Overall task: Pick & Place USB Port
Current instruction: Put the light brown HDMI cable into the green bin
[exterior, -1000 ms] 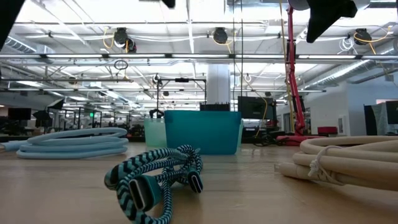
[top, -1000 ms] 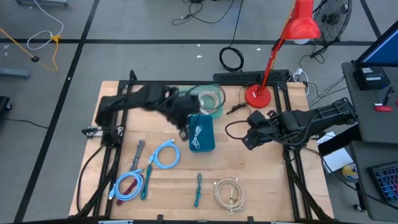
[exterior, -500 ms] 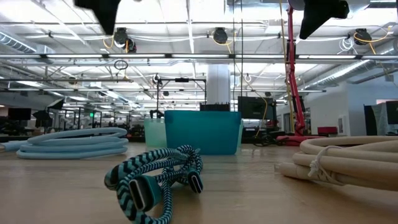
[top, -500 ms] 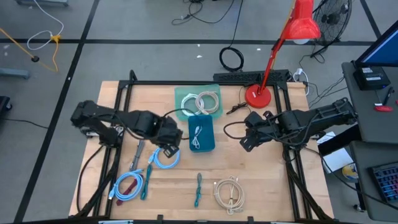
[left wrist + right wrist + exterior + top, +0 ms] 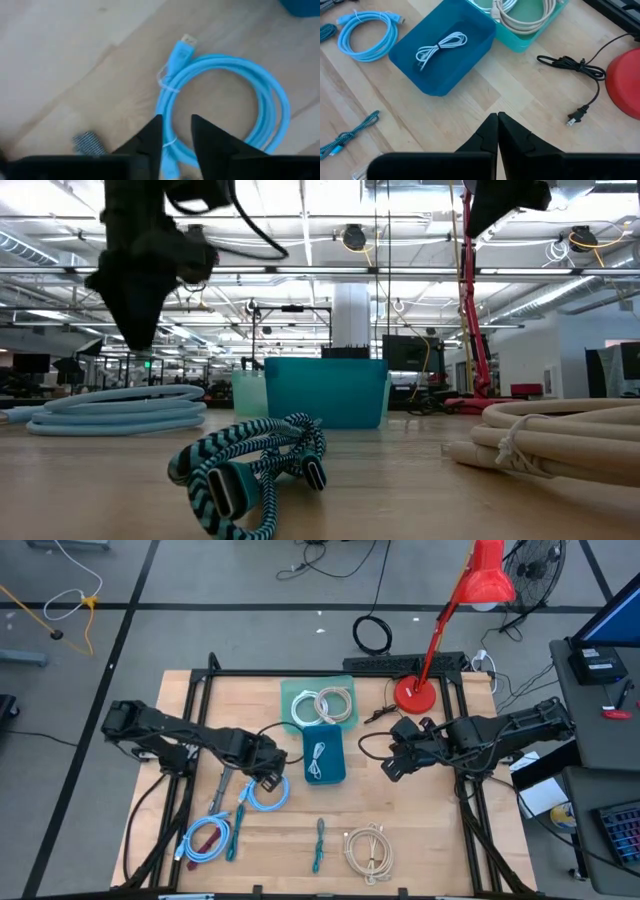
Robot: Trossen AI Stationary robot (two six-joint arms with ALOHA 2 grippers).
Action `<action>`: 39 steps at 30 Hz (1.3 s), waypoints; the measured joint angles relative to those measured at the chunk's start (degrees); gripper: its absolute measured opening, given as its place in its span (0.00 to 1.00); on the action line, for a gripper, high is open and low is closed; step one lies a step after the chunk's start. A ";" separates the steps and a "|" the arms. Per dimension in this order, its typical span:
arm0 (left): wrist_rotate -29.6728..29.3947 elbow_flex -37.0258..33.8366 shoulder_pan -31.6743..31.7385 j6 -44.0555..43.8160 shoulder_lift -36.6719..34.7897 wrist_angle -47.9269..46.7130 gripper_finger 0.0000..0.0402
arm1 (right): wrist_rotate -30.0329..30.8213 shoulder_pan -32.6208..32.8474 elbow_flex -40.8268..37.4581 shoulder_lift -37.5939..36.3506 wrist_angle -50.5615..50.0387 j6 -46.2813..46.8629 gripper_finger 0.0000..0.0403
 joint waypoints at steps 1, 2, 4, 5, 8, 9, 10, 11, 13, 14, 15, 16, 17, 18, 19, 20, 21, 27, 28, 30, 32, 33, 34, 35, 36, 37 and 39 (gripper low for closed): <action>0.88 -0.96 0.36 0.48 0.01 1.53 0.31 | 0.00 0.00 0.00 0.00 0.08 0.00 0.01; 1.43 -1.76 0.64 0.70 0.01 2.44 0.35 | -0.03 0.00 0.00 0.00 0.17 0.00 0.01; 1.57 -3.43 1.06 1.57 0.01 3.37 0.42 | -0.02 0.00 0.00 0.00 0.30 0.35 0.01; 1.30 -4.13 1.21 1.82 0.03 3.38 0.45 | -0.01 0.00 0.00 0.00 0.30 0.56 0.01; 0.09 -6.06 1.57 2.14 0.01 3.41 0.51 | -0.03 0.00 0.00 0.00 0.41 0.95 0.01; 0.23 -6.81 1.86 2.42 0.01 3.49 0.52 | -0.03 0.00 0.00 0.00 0.41 1.13 0.01; 0.72 -7.56 2.12 2.66 0.03 3.77 0.53 | -0.01 0.00 0.00 0.00 0.53 1.11 0.01; 1.64 -8.23 2.37 3.03 0.03 4.57 0.53 | 0.00 0.00 0.00 0.00 0.67 1.13 0.01; 3.34 -9.36 2.57 3.21 0.03 6.68 0.54 | 0.01 0.00 0.00 0.00 0.98 1.10 0.01; 4.29 -9.66 2.57 3.20 0.03 7.70 0.54 | 0.05 0.00 0.00 0.00 1.25 1.02 0.01; 4.50 -9.71 2.42 3.21 0.03 8.05 0.54 | 0.12 0.00 0.00 0.00 1.51 0.96 0.01; 4.47 -9.71 2.21 3.20 0.03 8.15 0.54 | 0.13 0.00 0.00 0.00 1.62 0.96 0.01; 4.48 -9.71 2.10 3.29 0.03 8.50 0.54 | 0.13 0.00 0.00 0.00 1.63 0.96 0.01; 4.59 -9.71 2.01 3.33 0.03 8.99 0.54 | 0.13 0.00 0.00 0.00 1.63 0.94 0.01; 4.76 -9.71 1.83 3.37 0.03 9.80 0.54 | 0.08 0.00 0.00 0.00 1.63 0.93 0.01; 5.12 -9.55 1.70 3.50 0.03 10.48 0.54 | -0.12 0.00 0.00 0.00 1.61 0.81 0.01; 5.81 -8.92 1.44 3.84 0.03 10.59 0.54 | -1.30 0.00 0.00 0.00 1.57 0.30 0.01; 7.12 -2.55 -1.58 6.50 0.03 10.31 0.54 | -19.74 1.97 -4.13 0.01 6.01 -5.82 0.01; 7.10 -1.06 -2.14 6.87 0.03 10.30 0.54 | -21.32 3.24 -5.60 0.04 8.97 -5.58 0.02; 6.82 1.88 -3.15 7.87 0.03 10.35 0.54 | -22.68 6.52 -9.22 0.02 16.67 -3.26 0.04; 5.98 4.87 -4.25 8.39 0.03 10.36 0.54 | -23.10 9.76 -13.01 0.49 24.74 0.41 0.08; 5.55 6.16 -4.71 8.57 0.03 10.39 0.54 | -23.26 11.03 -14.77 1.06 28.66 2.73 0.11; 5.13 7.37 -5.12 8.99 0.03 10.42 0.54 | -23.36 12.22 -16.27 1.73 31.96 5.24 0.14; 4.68 8.39 -5.58 9.29 0.03 10.39 0.54 | -23.31 13.40 -17.65 2.39 34.37 7.62 0.17; 4.29 9.20 -6.07 9.67 0.03 10.31 0.54 | -22.93 14.60 -19.01 3.27 36.84 9.83 0.20; 4.03 9.86 -6.51 10.11 0.03 10.18 0.54 | -22.42 15.65 -20.15 4.34 39.36 11.61 0.23; 3.80 10.59 -7.51 10.78 0.03 10.18 0.54 | -21.77 17.65 -21.80 6.89 44.17 14.52 0.29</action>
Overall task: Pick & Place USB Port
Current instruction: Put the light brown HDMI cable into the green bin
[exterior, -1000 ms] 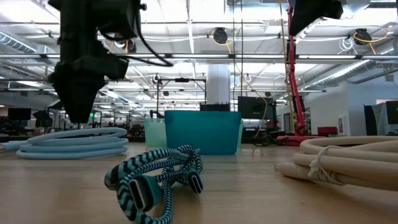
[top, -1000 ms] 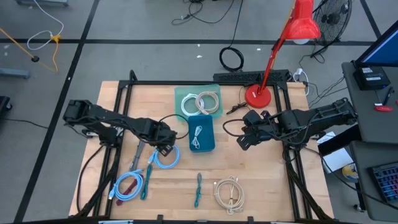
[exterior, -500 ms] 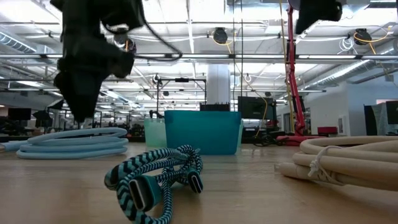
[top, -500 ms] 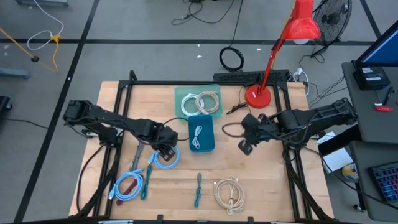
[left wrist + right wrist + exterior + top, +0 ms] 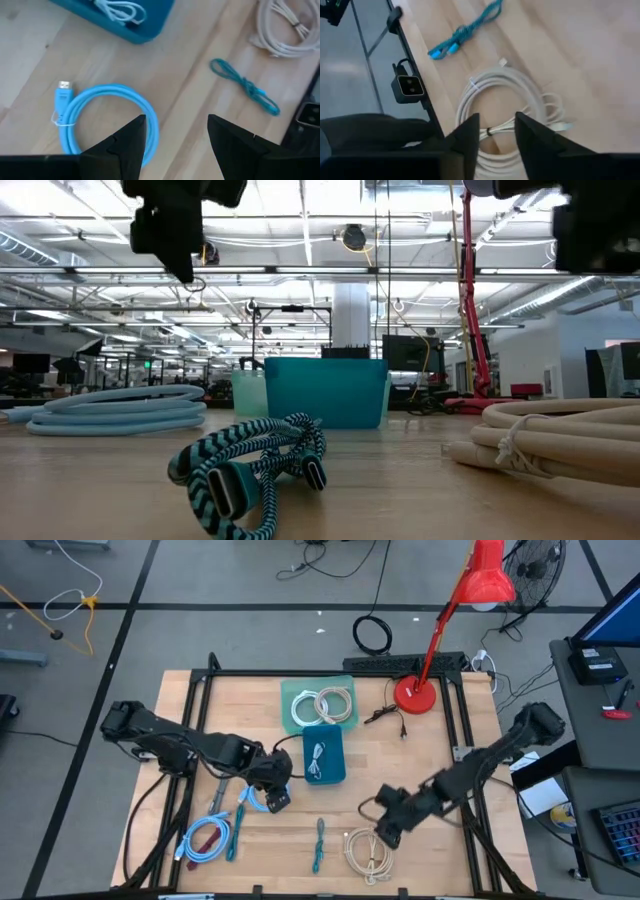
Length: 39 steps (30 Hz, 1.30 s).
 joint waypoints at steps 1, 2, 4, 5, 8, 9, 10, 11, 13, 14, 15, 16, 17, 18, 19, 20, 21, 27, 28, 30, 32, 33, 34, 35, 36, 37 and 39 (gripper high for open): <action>-0.02 0.07 -0.64 0.32 0.00 0.02 0.54 | 0.75 0.98 -0.55 1.28 2.08 1.36 0.32; -0.07 0.06 -1.37 0.57 0.00 -0.12 0.54 | 1.06 1.72 -0.80 2.77 4.12 2.12 0.35; -0.13 0.06 -3.04 0.89 0.00 -0.33 0.54 | 1.81 2.59 -0.52 5.80 7.09 3.09 0.40; -0.27 0.06 -3.83 0.91 0.00 -0.30 0.54 | 2.11 2.88 -0.12 7.11 6.89 3.41 0.43; -1.88 0.06 -6.55 1.20 0.00 -0.27 0.54 | 2.28 3.02 1.28 10.26 5.34 3.95 0.47; -2.58 0.06 -7.42 1.18 0.00 -0.30 0.54 | 2.27 2.89 1.92 11.10 3.54 3.99 0.47; -3.32 0.06 -8.24 1.13 0.00 -0.27 0.54 | 2.31 2.73 2.59 11.88 0.84 3.95 0.47; -4.06 0.06 -9.09 0.96 0.00 -0.28 0.54 | 2.30 2.65 3.17 12.54 -2.39 3.92 0.47; -5.34 0.06 -10.78 0.20 0.00 -0.32 0.54 | 2.21 2.50 4.09 13.74 -8.58 4.45 0.48; -5.64 0.06 -11.52 -0.10 0.00 -0.30 0.54 | 1.88 2.38 4.54 14.31 -10.67 5.16 0.48; -5.74 0.06 -12.18 -0.52 0.00 -0.30 0.54 | 0.93 2.30 4.79 14.73 -11.29 5.77 0.48; -5.86 0.06 -12.83 -1.06 0.00 -0.30 0.54 | -0.14 2.30 4.83 14.95 -10.92 6.42 0.48; -5.92 0.06 -13.45 -1.37 0.00 -0.30 0.54 | -0.83 2.43 4.84 15.19 -10.37 6.90 0.48; -5.96 0.06 -14.03 -1.68 0.00 -0.30 0.54 | -1.69 2.74 4.84 15.35 -9.47 7.01 0.48; -6.30 0.06 -14.59 -1.89 0.00 -0.33 0.54 | -2.50 3.03 4.84 15.49 -8.45 7.32 0.48; -6.74 0.06 -15.13 -2.16 0.00 -0.44 0.54 | -3.30 3.48 4.87 15.51 -7.81 8.27 0.48; -7.00 0.06 -15.63 -2.45 0.00 -0.73 0.54 | -3.87 3.93 4.89 15.51 -7.74 9.21 0.48; -8.76 0.06 -17.73 -4.03 0.00 -1.91 0.54 | -3.80 6.53 4.89 15.51 -10.64 14.20 0.48; -8.97 0.06 -17.85 -4.13 0.00 -1.91 0.54 | -3.58 6.71 4.89 15.51 -10.54 14.73 0.48; -9.18 0.06 -17.83 -4.12 0.00 -1.93 0.54 | -2.39 6.89 4.89 15.51 -10.59 15.91 0.48; -9.37 0.06 -17.79 -3.71 0.00 -1.95 0.54 | -1.63 6.91 4.89 15.51 -10.31 16.74 0.48; -9.39 0.06 -17.79 -3.39 0.00 -1.98 0.54 | -1.07 6.91 4.89 15.51 -10.21 16.92 0.48; -9.42 0.06 -17.80 -3.24 0.00 -1.98 0.54 | -0.73 6.90 4.89 15.51 -10.10 16.99 0.48; -9.45 0.06 -17.81 -3.12 0.00 -2.00 0.54 | -0.64 6.89 4.89 15.63 -9.98 17.03 0.48; -9.49 0.06 -17.81 -2.96 0.00 -1.98 0.54 | -0.60 6.87 4.89 15.92 -9.59 17.08 0.48; -9.53 0.06 -17.81 -2.91 0.00 -2.00 0.54 | -0.65 6.87 4.89 16.32 -9.21 17.30 0.48; -9.51 0.06 -17.81 -2.95 0.00 -2.00 0.54 | -0.68 7.07 4.89 17.11 -8.87 17.48 0.48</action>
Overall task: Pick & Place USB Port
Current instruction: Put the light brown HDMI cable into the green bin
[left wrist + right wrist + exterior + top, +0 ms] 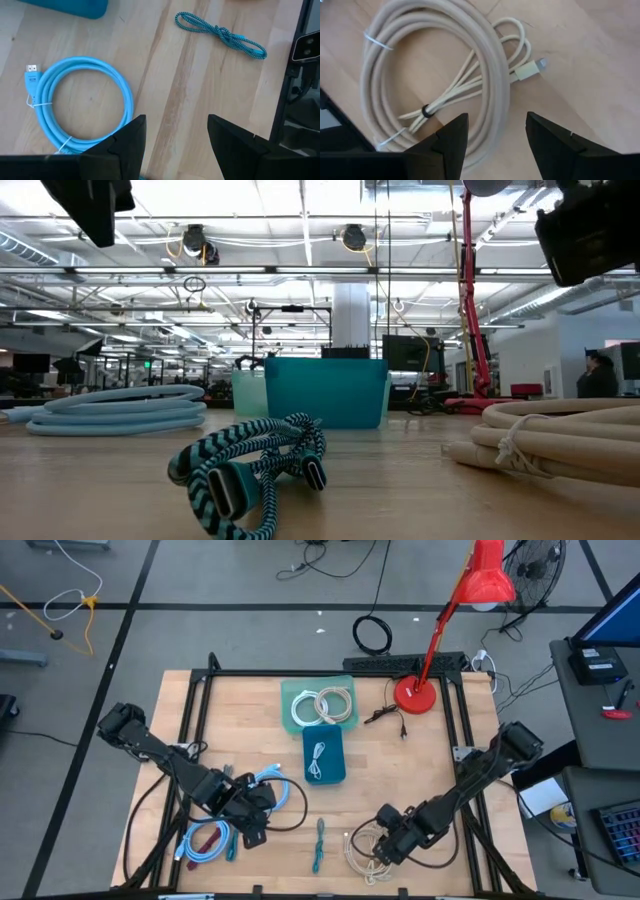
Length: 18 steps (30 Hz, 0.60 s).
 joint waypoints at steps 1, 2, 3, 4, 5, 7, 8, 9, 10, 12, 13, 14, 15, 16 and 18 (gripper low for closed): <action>-0.02 0.00 0.00 -0.05 0.00 -0.02 0.54 | -0.02 0.13 0.00 0.50 0.33 0.05 0.48; -0.02 0.00 0.00 -0.27 0.00 -0.04 0.54 | -0.09 0.15 0.00 1.16 1.04 0.30 0.47; -0.02 0.00 0.00 -0.40 0.00 -0.04 0.54 | -0.11 0.17 0.00 1.89 1.63 0.64 0.47; -0.02 0.00 0.00 -0.55 0.00 -0.06 0.54 | -0.27 0.17 0.00 2.66 1.75 1.08 0.46; -0.02 0.00 0.00 -0.81 0.00 -0.09 0.54 | -0.74 0.17 0.00 3.40 2.23 1.48 0.45; -0.02 0.00 0.00 -1.04 0.00 -0.09 0.54 | -1.80 0.17 0.00 4.34 2.61 2.22 0.42; -0.02 0.00 0.00 -1.22 0.00 -0.13 0.54 | -2.40 0.12 0.04 4.66 2.54 2.82 0.39; -0.02 0.00 0.00 -1.32 0.00 -0.13 0.54 | -2.80 0.02 0.11 4.85 2.32 3.35 0.35; -0.02 0.00 0.00 -1.35 0.00 -0.13 0.54 | -2.94 -0.01 0.11 4.88 1.98 4.25 0.31; -0.02 0.00 0.00 -1.74 0.00 -0.36 0.54 | -2.90 -0.01 0.08 4.64 1.42 6.27 0.19; -0.02 0.00 0.00 -2.00 0.00 -0.53 0.54 | -2.84 -0.01 -0.08 4.16 1.26 7.29 0.12; -0.02 0.00 0.00 -2.34 0.00 -0.72 0.54 | -2.87 0.01 -0.13 3.57 1.63 7.83 0.08; -0.02 0.00 0.00 -2.40 0.00 -0.82 0.54 | -2.75 0.02 -0.15 2.95 2.33 8.26 0.07; -0.04 0.00 0.00 -2.48 0.00 -0.79 0.54 | -2.04 0.04 -0.15 1.92 2.56 9.14 0.07; -0.23 0.00 0.00 -2.94 0.00 -0.88 0.54 | 0.34 0.08 -0.10 -0.63 2.76 11.38 0.07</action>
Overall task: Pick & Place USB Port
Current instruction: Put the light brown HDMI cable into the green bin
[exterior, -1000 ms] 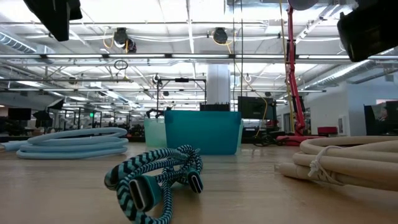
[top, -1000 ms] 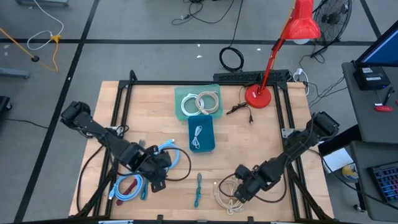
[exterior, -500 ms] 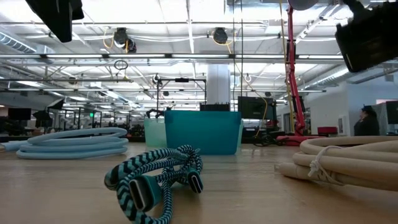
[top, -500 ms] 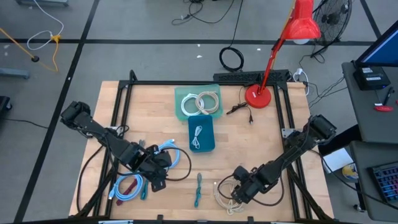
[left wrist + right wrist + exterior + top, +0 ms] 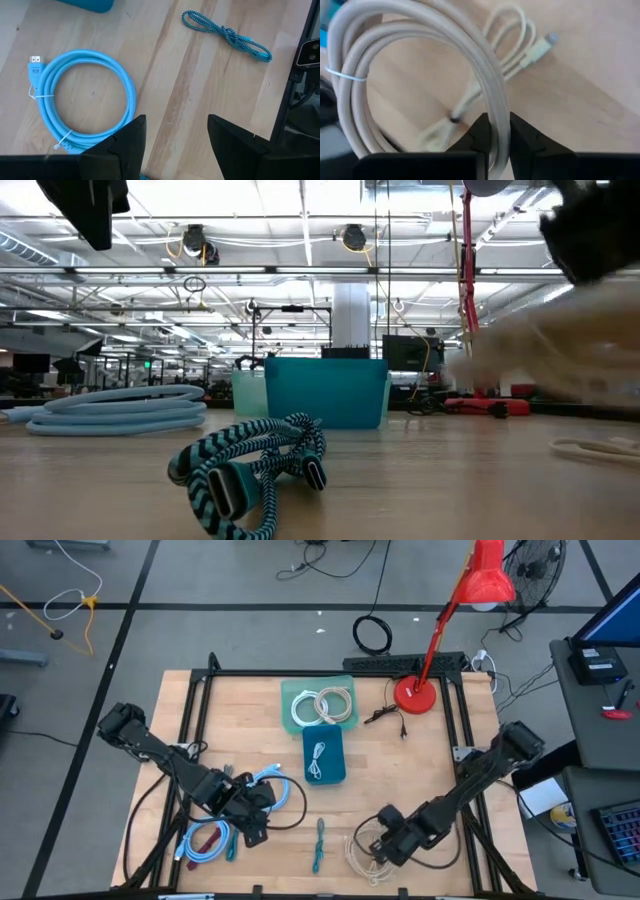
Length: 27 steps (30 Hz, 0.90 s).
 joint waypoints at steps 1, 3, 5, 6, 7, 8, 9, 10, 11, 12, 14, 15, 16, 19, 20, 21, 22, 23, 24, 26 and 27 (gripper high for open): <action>-0.22 0.00 0.00 -0.29 0.00 0.01 0.54 | 1.46 0.00 0.02 -1.30 -0.20 1.12 0.07; -0.52 0.00 0.00 -1.11 0.00 0.01 0.54 | 4.83 -0.02 0.00 -3.87 -1.12 3.07 0.07; -1.56 0.00 0.00 -2.42 0.00 -0.01 0.54 | 8.41 -0.02 1.00 -6.52 -3.95 5.02 0.07; -2.36 0.00 0.00 -3.75 0.00 -0.11 0.54 | 10.30 -0.02 2.08 -7.64 -6.29 6.14 0.07; -3.59 0.00 0.00 -5.78 -0.01 -0.63 0.54 | 11.97 -0.02 3.48 -8.51 -9.03 7.06 0.07; -5.23 0.00 0.05 -8.23 -0.20 -1.53 0.54 | 13.84 -0.17 5.01 -9.18 -12.33 7.82 0.07; -7.06 0.00 0.16 -10.97 -0.45 -2.68 0.54 | 15.70 -0.43 6.65 -9.54 -15.81 8.68 0.07; -9.31 0.00 0.55 -14.27 -0.83 -4.02 0.54 | 17.15 -0.93 8.42 -9.69 -19.67 9.61 0.07; -11.27 0.00 1.13 -17.87 -1.27 -5.09 0.54 | 18.76 -1.55 10.28 -9.69 -23.53 10.26 0.07; -12.99 -0.01 1.89 -20.85 -1.75 -5.74 0.54 | 20.87 -2.39 12.01 -9.65 -26.87 10.70 0.07; -15.32 -0.02 3.95 -23.64 -2.94 -4.72 0.54 | 25.13 -4.67 14.85 -9.42 -31.68 10.94 0.07; -15.63 -0.02 5.36 -23.84 -3.63 -3.25 0.54 | 27.30 -6.16 15.78 -9.15 -32.88 10.37 0.07; -15.64 -0.02 6.90 -23.30 -4.32 -1.50 0.54 | 29.19 -7.88 16.49 -8.87 -33.46 8.99 0.07; -14.49 -0.02 12.67 -18.93 -5.84 4.57 0.54 | 32.78 -13.44 17.20 -8.68 -32.25 2.42 0.07; -13.86 -0.02 14.84 -17.59 -6.37 6.29 0.54 | 33.08 -15.60 17.29 -8.57 -31.90 -0.49 0.07; -13.14 0.03 17.21 -16.62 -6.85 7.36 0.54 | 33.15 -17.76 17.37 -8.24 -31.84 -3.21 0.07; -12.29 0.50 19.74 -16.24 -7.06 7.54 0.54 | 33.13 -19.96 17.36 -7.79 -32.05 -5.73 0.07; -11.43 1.27 22.41 -15.77 -7.08 7.61 0.54 | 33.10 -21.84 17.32 -7.51 -32.43 -8.15 0.07; -10.60 2.10 25.03 -14.85 -7.01 7.79 0.53 | 33.13 -23.59 17.27 -7.32 -32.65 -10.45 0.07; -9.12 4.21 29.86 -12.23 -6.64 7.72 0.52 | 34.25 -27.24 17.26 -7.54 -31.71 -14.87 0.07; -8.05 5.59 32.21 -10.60 -6.26 8.67 0.50 | 34.67 -29.01 17.27 -7.73 -30.80 -17.70 0.07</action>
